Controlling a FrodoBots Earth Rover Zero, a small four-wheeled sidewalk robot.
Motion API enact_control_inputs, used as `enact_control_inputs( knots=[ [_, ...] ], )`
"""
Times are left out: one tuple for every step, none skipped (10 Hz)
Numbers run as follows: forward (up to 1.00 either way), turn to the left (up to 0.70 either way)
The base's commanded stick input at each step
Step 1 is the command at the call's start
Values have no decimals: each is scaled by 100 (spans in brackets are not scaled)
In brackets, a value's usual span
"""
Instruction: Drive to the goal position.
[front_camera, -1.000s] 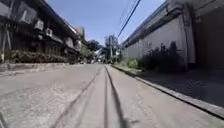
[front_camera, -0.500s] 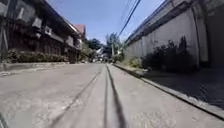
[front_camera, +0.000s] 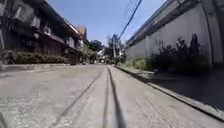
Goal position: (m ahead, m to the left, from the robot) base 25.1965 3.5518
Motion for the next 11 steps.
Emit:
enact_control_inputs(
  knots=[
    [100, 0],
    [100, 0],
    [100, 0],
    [100, 0],
    [100, 0],
    [100, 0],
    [100, 0],
    [100, 0],
    [100, 0],
    [100, 0],
    [100, 0]
  ],
)
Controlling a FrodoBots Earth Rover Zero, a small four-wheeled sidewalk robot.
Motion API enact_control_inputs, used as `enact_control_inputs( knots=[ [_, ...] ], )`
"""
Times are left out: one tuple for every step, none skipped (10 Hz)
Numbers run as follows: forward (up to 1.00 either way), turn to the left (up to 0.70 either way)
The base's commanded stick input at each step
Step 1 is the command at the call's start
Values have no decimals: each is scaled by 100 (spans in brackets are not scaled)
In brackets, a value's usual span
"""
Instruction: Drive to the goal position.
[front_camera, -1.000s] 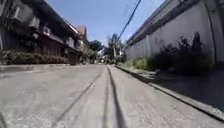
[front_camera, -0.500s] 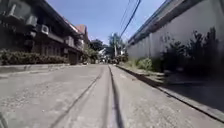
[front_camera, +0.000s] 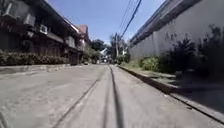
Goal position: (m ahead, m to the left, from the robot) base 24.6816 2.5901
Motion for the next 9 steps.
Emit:
enact_control_inputs(
  knots=[
    [100, 0],
    [100, 0],
    [100, 0],
    [100, 0],
    [100, 0],
    [100, 0],
    [100, 0],
    [100, 0],
    [100, 0]
  ],
)
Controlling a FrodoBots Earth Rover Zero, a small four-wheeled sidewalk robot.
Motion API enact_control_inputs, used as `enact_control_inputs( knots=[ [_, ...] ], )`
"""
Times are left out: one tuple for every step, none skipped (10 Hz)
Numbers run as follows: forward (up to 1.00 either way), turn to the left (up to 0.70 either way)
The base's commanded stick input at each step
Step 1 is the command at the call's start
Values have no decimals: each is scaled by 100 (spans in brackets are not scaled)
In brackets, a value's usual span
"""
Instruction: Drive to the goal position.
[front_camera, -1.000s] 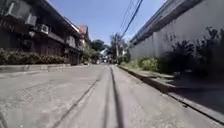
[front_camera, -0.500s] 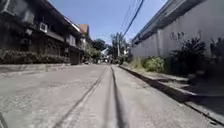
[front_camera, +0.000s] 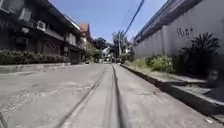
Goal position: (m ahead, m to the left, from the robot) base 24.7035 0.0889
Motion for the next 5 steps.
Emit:
enact_control_inputs(
  knots=[
    [100, 0],
    [100, 0],
    [100, 0],
    [100, 0],
    [100, 0]
  ],
)
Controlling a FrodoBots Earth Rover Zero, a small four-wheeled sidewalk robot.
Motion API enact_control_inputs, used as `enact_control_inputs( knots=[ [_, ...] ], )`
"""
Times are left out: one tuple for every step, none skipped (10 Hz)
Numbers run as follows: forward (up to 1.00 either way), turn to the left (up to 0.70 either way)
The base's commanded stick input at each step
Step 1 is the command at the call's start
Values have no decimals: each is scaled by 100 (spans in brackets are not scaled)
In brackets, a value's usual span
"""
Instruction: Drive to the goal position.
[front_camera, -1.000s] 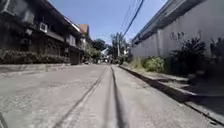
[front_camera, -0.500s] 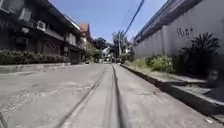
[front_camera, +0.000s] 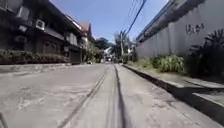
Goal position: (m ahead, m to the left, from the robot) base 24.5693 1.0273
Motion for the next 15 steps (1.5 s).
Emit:
enact_control_inputs(
  knots=[
    [100, -16],
    [100, -40],
    [100, -40],
    [100, -38],
    [100, -35],
    [100, -17],
    [100, 0],
    [100, 0],
    [100, 0],
    [100, 0],
    [100, 0],
    [100, 0],
    [100, 0],
    [100, 0],
    [100, 0]
  ],
)
